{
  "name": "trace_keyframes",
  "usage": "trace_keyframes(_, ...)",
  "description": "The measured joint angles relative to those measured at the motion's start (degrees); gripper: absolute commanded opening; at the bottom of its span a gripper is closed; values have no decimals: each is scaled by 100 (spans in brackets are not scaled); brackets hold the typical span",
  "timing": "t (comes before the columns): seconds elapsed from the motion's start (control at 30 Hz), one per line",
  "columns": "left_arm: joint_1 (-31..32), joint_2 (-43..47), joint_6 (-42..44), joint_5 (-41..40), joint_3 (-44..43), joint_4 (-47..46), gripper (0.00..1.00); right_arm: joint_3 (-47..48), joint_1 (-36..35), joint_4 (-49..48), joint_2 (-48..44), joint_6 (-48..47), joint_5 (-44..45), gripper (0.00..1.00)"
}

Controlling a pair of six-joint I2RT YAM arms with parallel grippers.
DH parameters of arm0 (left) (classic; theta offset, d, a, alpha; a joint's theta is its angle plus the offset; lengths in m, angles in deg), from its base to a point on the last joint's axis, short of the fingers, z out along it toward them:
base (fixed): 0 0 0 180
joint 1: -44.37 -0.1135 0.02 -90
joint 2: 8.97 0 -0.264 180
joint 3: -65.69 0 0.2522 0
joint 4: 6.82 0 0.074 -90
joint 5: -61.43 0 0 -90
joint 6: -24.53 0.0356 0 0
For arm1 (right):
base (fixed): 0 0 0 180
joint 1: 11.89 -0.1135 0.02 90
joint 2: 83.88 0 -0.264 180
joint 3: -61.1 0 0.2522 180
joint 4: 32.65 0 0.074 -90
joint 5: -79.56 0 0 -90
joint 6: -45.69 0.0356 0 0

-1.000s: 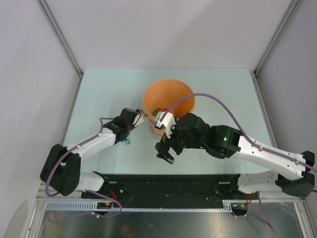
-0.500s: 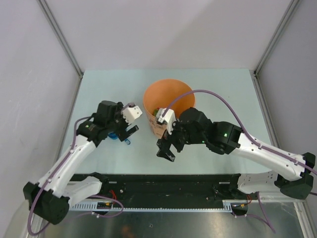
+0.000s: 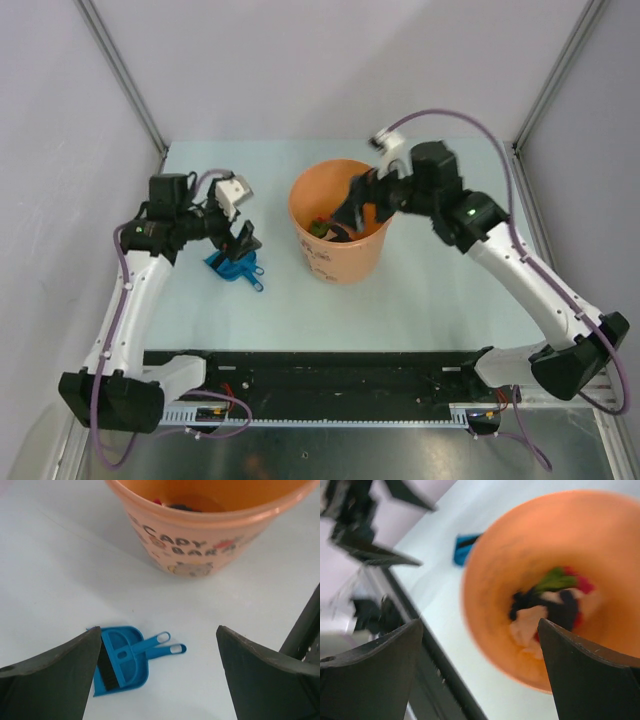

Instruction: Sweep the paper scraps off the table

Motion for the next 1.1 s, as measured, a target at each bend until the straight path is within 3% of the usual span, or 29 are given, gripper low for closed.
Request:
trace_keyframes(0.27,-1355,-1038,-643,719,-592,-31,100,-92,2573,-308,-557,745,352,100)
trace_keyframes(0.37,-1838,-1685,-1073,501,-798,-13,100,-269,3705,-227,-905,763,560,100)
trace_keyframes(0.47,-2109,-2120,-1379,-22,-857,-70,100,-439,4356,-85,-1058,686,1012,100)
trace_keyframes(0.6,-2159,-2212,-1762,-876,-702,-413,100,-1008,4483,-37,-1121,546,1738,100)
trace_keyframes(0.77,-1937,-1550,-2114,-2120,350,-1572,100,-2149,4481,-446,-1141,516,2439,100)
trace_keyframes(0.93,-1611,-435,-2487,-2835,1932,-3348,100,-4107,4328,-2013,-1674,439,3049,100)
trace_keyframes(1.1,-1316,90,-3014,-3469,3449,-5396,100,-6043,3687,-4291,-2068,33,3613,100)
